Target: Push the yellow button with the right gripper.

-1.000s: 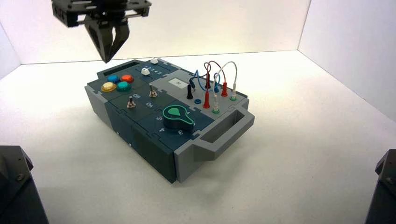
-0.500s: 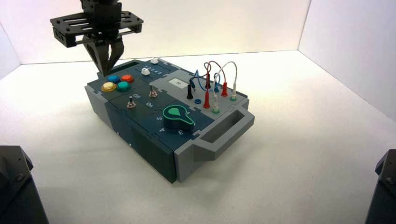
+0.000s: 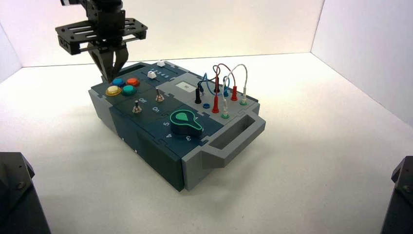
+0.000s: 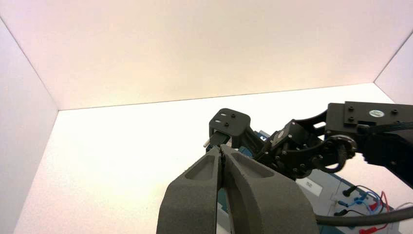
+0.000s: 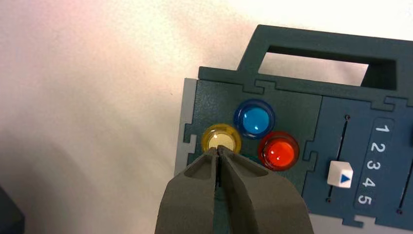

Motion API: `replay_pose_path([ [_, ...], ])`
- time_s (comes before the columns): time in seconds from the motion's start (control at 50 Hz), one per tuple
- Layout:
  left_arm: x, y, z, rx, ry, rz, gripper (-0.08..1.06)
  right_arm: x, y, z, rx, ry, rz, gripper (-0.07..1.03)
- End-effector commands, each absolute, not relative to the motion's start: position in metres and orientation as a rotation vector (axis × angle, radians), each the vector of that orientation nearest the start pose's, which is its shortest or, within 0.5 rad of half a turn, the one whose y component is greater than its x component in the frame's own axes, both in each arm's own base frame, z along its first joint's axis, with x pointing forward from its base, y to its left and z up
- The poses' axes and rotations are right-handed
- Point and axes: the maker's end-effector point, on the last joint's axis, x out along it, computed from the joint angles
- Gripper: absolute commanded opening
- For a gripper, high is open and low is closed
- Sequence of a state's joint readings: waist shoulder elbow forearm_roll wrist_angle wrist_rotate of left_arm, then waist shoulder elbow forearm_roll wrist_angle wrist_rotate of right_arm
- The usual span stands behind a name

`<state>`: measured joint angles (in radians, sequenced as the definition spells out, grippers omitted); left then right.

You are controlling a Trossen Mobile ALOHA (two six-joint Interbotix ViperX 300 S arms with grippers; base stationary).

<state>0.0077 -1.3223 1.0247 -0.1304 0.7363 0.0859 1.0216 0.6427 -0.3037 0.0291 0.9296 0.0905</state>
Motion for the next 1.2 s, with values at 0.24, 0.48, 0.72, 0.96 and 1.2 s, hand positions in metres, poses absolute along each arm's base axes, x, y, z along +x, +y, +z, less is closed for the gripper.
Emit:
replay_pose_path([
  [0.24, 0.175, -0.013, 0.286, -0.019, 0.408, -0.070, -0.03, 0.299, 0.490, 0.082, -0.494, 1.172, 0.843, -0.02],
  [0.48, 0.178, -0.013, 0.286, -0.014, 0.419, -0.071, -0.03, 0.295, 0.487, 0.074, -0.494, 1.198, 0.839, -0.02],
  [0.72, 0.178, -0.012, 0.288, -0.012, 0.409, -0.071, -0.03, 0.291, 0.483, 0.067, -0.496, 1.220, 0.835, -0.02],
  [0.96, 0.179, -0.012, 0.289, -0.012, 0.408, -0.071, -0.03, 0.290, 0.482, 0.059, -0.505, 1.235, 0.831, -0.02],
  [1.2, 0.179, -0.012, 0.288, -0.012, 0.409, -0.071, -0.03, 0.291, 0.483, 0.054, -0.507, 1.239, 0.830, -0.02],
])
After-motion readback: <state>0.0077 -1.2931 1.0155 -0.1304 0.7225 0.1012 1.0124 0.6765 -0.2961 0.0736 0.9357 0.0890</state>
